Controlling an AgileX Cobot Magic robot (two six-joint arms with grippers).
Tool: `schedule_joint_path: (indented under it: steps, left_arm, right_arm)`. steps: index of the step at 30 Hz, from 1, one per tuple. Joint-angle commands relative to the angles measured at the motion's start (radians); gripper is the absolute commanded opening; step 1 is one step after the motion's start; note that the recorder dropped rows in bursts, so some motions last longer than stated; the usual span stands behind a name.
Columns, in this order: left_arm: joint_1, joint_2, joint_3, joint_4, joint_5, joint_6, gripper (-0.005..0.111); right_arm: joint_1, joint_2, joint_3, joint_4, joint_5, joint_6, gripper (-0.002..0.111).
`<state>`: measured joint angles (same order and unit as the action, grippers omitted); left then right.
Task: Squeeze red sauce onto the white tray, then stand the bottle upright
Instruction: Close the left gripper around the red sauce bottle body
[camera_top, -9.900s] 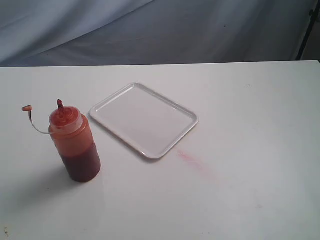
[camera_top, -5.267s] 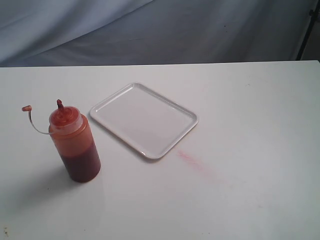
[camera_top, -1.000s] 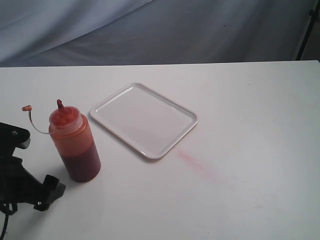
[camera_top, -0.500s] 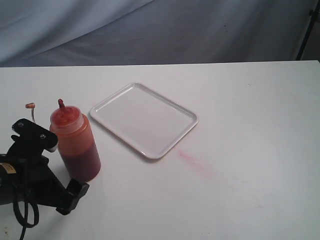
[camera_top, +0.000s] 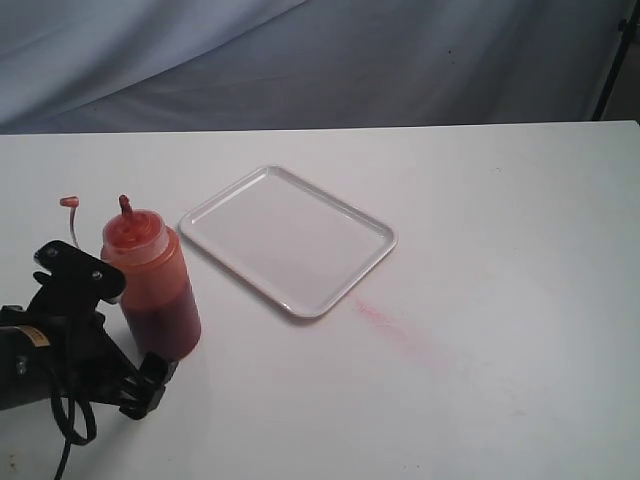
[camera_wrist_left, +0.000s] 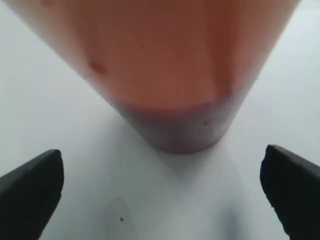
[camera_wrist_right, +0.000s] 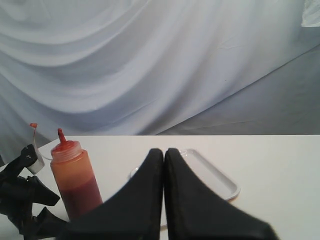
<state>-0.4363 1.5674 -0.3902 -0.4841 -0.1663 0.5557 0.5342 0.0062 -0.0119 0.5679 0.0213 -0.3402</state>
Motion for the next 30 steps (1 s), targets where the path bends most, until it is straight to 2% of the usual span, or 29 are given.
schedule_joint_path:
  steps: [1,8,12,13,14,15,16,18,19,22,25,27,30]
  left_arm:
    - [-0.004,0.004,0.003,0.003,-0.029,-0.006,0.105]
    - [-0.004,0.004,0.026,0.003,-0.065,-0.025,0.105]
    - [-0.004,-0.001,0.149,0.023,-0.249,-0.139,0.105]
    - [-0.004,-0.01,0.168,0.075,-0.288,-0.207,0.105]
    - [-0.004,-0.036,0.199,0.216,-0.343,-0.346,0.105]
    - [-0.004,-0.049,0.218,0.294,-0.377,-0.428,0.105]
    - [-0.004,-0.07,0.259,0.407,-0.473,-0.556,0.105]
    - [-0.004,-0.084,0.325,0.484,-0.669,-0.641,0.105]
    - [-0.004,-0.084,0.336,0.504,-0.706,-0.642,0.105]
    - [-0.004,-0.084,0.33,0.684,-0.73,-0.63,0.105]
    - [-0.004,-0.084,0.303,0.753,-0.787,-0.63,0.105]
    - [-0.004,-0.084,0.298,0.751,-0.797,-0.663,0.105]
    - [-0.004,-0.084,0.298,0.669,-0.711,-0.638,0.105]
  right_arm:
    - [0.004,-0.006,-0.005,-0.007,-0.021,-0.013,0.0]
    - [0.004,-0.006,-0.005,-0.007,-0.015,-0.016,0.0]
    - [0.004,-0.006,-0.005,-0.007,-0.015,-0.018,0.0]
    - [0.004,-0.006,-0.005,-0.007,-0.015,-0.018,0.0]
    - [0.004,-0.006,-0.005,-0.007,-0.015,-0.018,0.0]
    - [0.004,-0.006,-0.005,-0.007,-0.015,-0.018,0.0]
    - [0.004,-0.006,-0.005,-0.007,-0.015,-0.018,0.0]
    - [0.004,-0.006,-0.005,-0.007,-0.015,-0.018,0.0]
    - [0.004,-0.006,-0.005,-0.007,-0.015,-0.018,0.0]
    - [0.004,-0.006,-0.005,-0.007,-0.021,-0.022,0.0]
    - [0.004,-0.006,-0.005,-0.007,-0.021,-0.022,0.0]
    - [0.004,-0.006,-0.005,-0.007,-0.021,-0.022,0.0]
    - [0.004,-0.006,-0.005,-0.007,-0.021,-0.022,0.0]
